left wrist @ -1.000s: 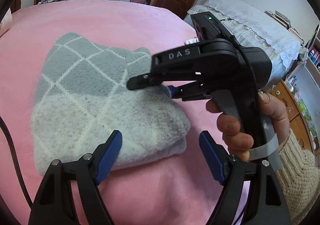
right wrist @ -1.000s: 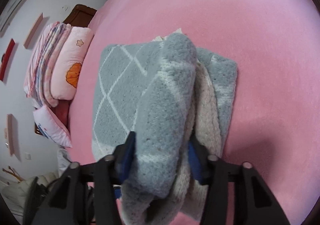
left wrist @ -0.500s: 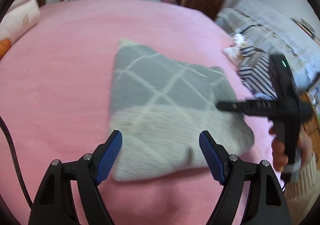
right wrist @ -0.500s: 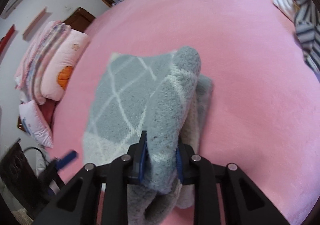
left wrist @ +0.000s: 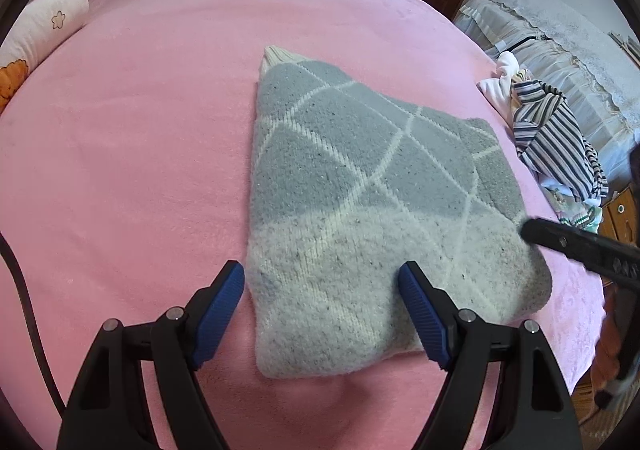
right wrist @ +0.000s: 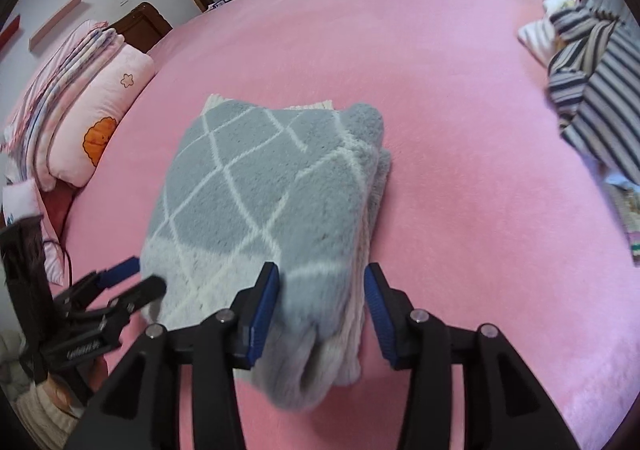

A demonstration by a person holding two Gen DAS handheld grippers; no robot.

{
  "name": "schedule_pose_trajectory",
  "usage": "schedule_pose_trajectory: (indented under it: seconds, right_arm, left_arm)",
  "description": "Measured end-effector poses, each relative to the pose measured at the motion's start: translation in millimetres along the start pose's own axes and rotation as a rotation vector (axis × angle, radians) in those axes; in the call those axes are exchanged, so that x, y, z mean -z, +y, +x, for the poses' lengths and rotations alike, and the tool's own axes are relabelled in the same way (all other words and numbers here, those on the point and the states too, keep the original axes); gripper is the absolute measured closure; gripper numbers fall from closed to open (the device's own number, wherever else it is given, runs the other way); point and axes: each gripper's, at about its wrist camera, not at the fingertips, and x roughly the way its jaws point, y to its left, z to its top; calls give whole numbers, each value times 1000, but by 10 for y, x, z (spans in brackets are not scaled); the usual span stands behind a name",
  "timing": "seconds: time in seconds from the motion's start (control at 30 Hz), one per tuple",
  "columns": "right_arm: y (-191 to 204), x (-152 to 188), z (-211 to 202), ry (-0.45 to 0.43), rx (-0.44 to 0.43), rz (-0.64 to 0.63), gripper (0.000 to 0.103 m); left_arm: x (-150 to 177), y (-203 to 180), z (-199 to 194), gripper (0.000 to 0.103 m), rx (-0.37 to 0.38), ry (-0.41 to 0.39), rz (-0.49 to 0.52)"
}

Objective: Fold small clothes

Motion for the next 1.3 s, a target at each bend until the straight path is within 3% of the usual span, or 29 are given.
schedule_pose_trajectory:
  seconds: [0.1, 0.2, 0.33, 0.4, 0.53, 0.77, 1.07, 1.3]
  right_arm:
    - [91, 134, -22, 8, 45, -31, 59]
    - [88, 249, 111, 42, 103, -50, 59]
    - [21, 340, 335, 80, 94, -8, 56]
    - [8, 370, 383, 74, 113, -5, 47]
    - [-94, 385, 374, 75, 68, 49, 44]
    - [-52, 426, 226, 49, 64, 52, 40]
    - [250, 468, -36, 26, 92, -9, 38]
    - [363, 578, -273, -2, 104, 1, 24]
  left_arm:
    - [-12, -15, -1, 22, -56, -33, 26]
    - [-1, -1, 78, 8, -102, -44, 60]
    - [29, 130, 245, 2, -51, -4, 31]
    - [29, 219, 295, 0, -16, 12, -4]
    - [0, 324, 343, 0, 41, 56, -41]
    - [-3, 174, 112, 2, -33, 28, 62]
    - [29, -87, -312, 1, -17, 37, 144]
    - [72, -46, -627, 1, 48, 57, 121]
